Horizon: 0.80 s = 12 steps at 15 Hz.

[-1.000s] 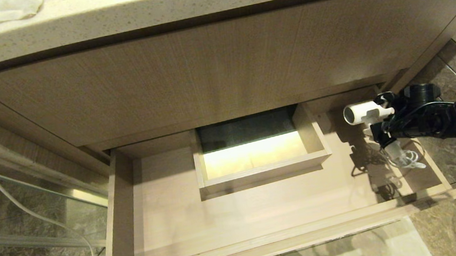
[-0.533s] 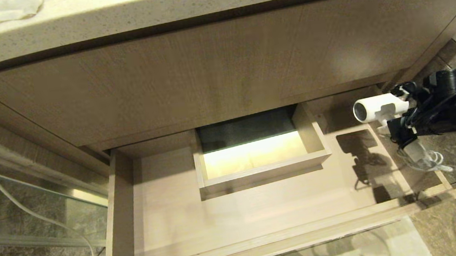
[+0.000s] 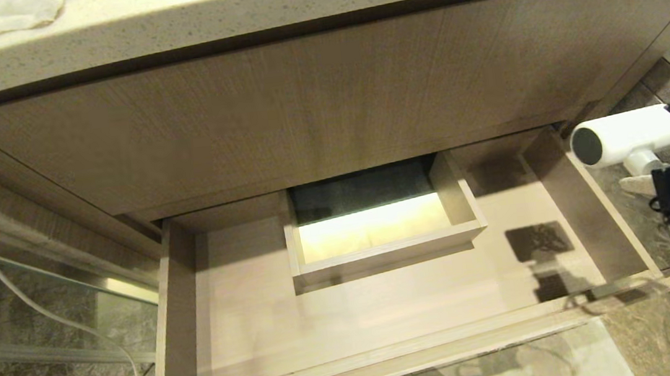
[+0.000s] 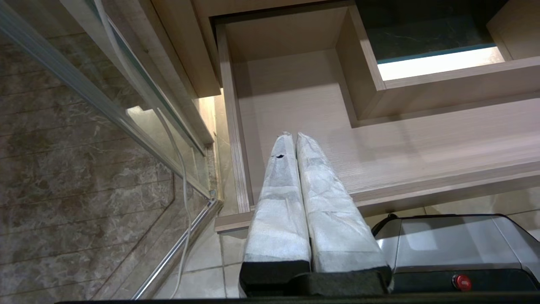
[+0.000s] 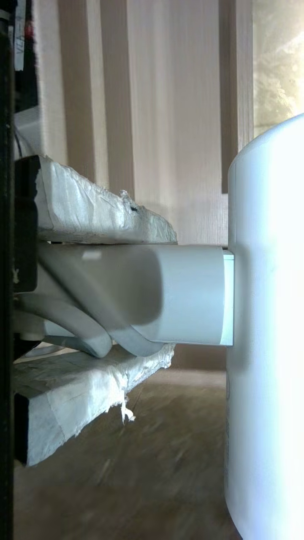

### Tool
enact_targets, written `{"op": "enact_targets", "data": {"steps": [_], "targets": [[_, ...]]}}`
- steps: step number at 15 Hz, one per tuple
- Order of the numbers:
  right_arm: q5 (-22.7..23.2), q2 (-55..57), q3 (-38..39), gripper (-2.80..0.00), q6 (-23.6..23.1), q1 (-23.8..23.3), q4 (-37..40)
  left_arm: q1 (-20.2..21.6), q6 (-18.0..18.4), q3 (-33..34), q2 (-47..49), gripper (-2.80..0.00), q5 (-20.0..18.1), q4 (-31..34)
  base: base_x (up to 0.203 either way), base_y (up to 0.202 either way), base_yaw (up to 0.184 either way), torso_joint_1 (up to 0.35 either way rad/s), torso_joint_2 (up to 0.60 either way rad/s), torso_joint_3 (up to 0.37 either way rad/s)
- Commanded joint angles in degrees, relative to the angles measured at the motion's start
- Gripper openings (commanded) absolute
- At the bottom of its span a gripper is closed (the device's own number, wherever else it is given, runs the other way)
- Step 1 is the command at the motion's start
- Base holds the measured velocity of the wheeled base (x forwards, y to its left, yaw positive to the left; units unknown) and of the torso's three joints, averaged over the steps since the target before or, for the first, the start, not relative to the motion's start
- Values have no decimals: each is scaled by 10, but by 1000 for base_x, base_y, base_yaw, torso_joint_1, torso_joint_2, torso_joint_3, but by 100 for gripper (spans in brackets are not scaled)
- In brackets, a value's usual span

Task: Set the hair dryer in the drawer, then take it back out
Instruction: Place it on the countertop

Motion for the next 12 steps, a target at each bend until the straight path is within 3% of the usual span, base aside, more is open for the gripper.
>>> {"op": "enact_targets", "data": {"steps": [1,5,12], "targets": [[-13,-117,46,-280,-1,-8,6,0,0,1,0,-280,0,0,0,0,0,0,0,0],[-91,-236,67,-280,0,-14,65,0,0,1,0,-280,0,0,0,0,0,0,0,0],[-100,-352,93,-280,-2,-17,92,0,0,1,0,-280,0,0,0,0,0,0,0,0]]}}
